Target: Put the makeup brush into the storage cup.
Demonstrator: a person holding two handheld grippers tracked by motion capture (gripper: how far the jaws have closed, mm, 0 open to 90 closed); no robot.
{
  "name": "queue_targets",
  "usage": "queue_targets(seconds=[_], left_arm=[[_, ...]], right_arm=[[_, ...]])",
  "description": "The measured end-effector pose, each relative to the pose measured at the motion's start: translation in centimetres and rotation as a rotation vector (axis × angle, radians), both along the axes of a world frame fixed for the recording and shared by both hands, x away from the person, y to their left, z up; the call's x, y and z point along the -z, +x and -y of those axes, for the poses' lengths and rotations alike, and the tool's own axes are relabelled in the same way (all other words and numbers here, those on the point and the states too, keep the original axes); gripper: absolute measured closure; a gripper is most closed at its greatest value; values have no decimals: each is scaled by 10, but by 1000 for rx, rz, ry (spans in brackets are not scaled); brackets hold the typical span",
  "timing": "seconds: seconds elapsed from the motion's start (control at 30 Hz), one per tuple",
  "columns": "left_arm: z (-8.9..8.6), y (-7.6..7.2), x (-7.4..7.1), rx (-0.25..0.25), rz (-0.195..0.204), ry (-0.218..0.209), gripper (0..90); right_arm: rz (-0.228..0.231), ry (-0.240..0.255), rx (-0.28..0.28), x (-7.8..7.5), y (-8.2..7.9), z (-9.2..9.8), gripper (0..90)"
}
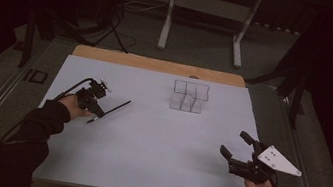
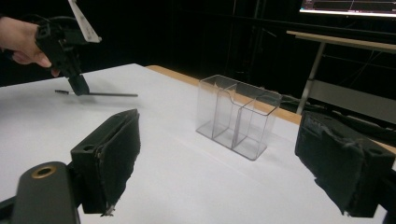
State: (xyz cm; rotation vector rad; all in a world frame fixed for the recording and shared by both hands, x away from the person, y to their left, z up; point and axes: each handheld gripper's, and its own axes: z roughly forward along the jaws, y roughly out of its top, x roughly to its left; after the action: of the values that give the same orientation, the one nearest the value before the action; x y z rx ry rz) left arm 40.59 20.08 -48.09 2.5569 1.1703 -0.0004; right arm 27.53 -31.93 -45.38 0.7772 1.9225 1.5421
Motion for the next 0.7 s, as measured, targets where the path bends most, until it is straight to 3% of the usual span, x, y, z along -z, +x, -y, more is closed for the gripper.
queue_targets(seconds=[0.27,0.5,0.53,0.7], left_arm=[[10,-9,-18,59,24,-21,862],[26,-18,-33,138,42,-38,862],[35,-21,-40,170,56,-40,862],[48,-27,-46,233,63,-42,862]], right_arm=[[-1,-2,2,0,0,0,138],[-7,-4,-2,1,1,-1,138],[-8,-5,0,2,2,-1,138],[-15,-8,-3,2,2,-2,138]])
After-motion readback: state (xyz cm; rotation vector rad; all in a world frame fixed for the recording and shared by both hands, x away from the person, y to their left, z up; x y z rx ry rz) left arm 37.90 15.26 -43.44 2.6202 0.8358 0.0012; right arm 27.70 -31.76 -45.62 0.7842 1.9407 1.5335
